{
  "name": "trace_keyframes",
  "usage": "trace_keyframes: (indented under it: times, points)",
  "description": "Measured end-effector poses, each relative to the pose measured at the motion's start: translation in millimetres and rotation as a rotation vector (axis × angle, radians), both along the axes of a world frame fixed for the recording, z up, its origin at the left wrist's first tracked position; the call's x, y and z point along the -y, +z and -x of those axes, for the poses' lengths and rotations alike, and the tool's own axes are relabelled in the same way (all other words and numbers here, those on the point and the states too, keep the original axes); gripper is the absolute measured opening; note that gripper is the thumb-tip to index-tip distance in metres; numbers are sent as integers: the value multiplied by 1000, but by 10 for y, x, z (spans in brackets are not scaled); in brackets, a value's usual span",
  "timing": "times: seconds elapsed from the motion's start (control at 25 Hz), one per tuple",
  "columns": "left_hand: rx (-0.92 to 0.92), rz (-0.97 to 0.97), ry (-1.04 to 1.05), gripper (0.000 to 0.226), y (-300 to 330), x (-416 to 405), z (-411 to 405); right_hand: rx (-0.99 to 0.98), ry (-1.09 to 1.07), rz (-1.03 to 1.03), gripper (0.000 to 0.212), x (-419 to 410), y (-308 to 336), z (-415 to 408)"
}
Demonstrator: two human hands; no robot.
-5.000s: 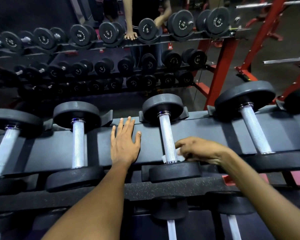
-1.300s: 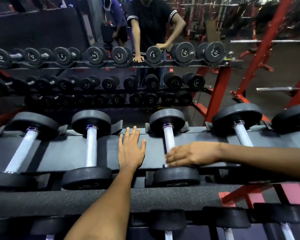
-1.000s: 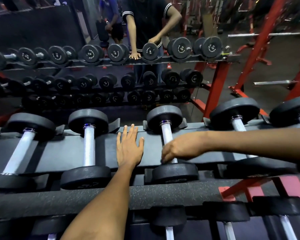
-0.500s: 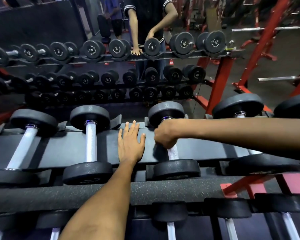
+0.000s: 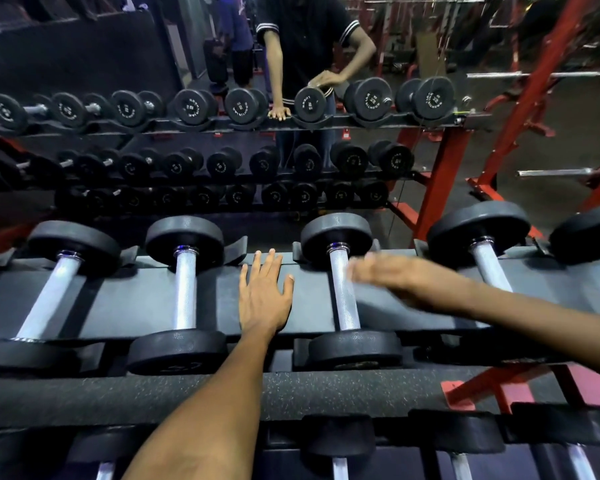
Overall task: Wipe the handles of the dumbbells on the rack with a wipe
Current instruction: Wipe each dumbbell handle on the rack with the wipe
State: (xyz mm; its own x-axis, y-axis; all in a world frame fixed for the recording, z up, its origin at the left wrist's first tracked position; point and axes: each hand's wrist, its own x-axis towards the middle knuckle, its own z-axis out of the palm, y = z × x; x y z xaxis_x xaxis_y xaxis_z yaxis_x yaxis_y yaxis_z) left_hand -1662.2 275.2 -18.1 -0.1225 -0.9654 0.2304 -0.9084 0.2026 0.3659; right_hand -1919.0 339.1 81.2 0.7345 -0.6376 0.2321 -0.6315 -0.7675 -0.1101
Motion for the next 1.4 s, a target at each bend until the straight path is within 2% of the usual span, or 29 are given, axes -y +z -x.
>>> trace_keyframes:
  times: [0.08, 0.12, 0.24, 0.28, 0.4, 0.44, 0.56, 0.64, 0.8, 1.04, 1.32, 1.4]
  points:
    - [10, 7, -2, 53, 16, 13, -2, -277, 314, 54, 44, 69, -279, -47]
    - [15, 12, -3, 53, 16, 19, -3, -345, 347, 73, 45, 188, -304, -24]
    - [14, 11, 2, 53, 7, 19, -2, -247, 41, 156, 46, 518, -251, 54]
    - [14, 8, 4, 53, 7, 16, 0, -261, 30, 200, 45, 504, -289, 35]
    - [22, 12, 5, 54, 6, 23, -4, -452, 304, 310, 41, 345, -437, -121]
    - [20, 10, 3, 54, 7, 34, -3, -491, 361, 281, 42, 386, -380, -151]
    - [17, 9, -1, 54, 6, 28, -5, -554, 240, 260, 56, 750, -52, -243]
    - [12, 11, -4, 54, 10, 25, -12, -648, 168, 262, 55, 827, -21, -149]
    - [-1, 15, -4, 53, -9, 27, -12, -414, 212, 502, 44, 765, -259, 241]
    - [9, 19, -2, 53, -28, 36, -14, -432, 126, 467, 43, 736, -309, -139]
    - [-8, 21, -3, 53, -31, 36, -12, 4, -236, 356, 42, 379, -621, -224]
    - [-12, 15, -6, 53, -21, 33, -17, 163, -395, 304, 35, 302, -638, -251]
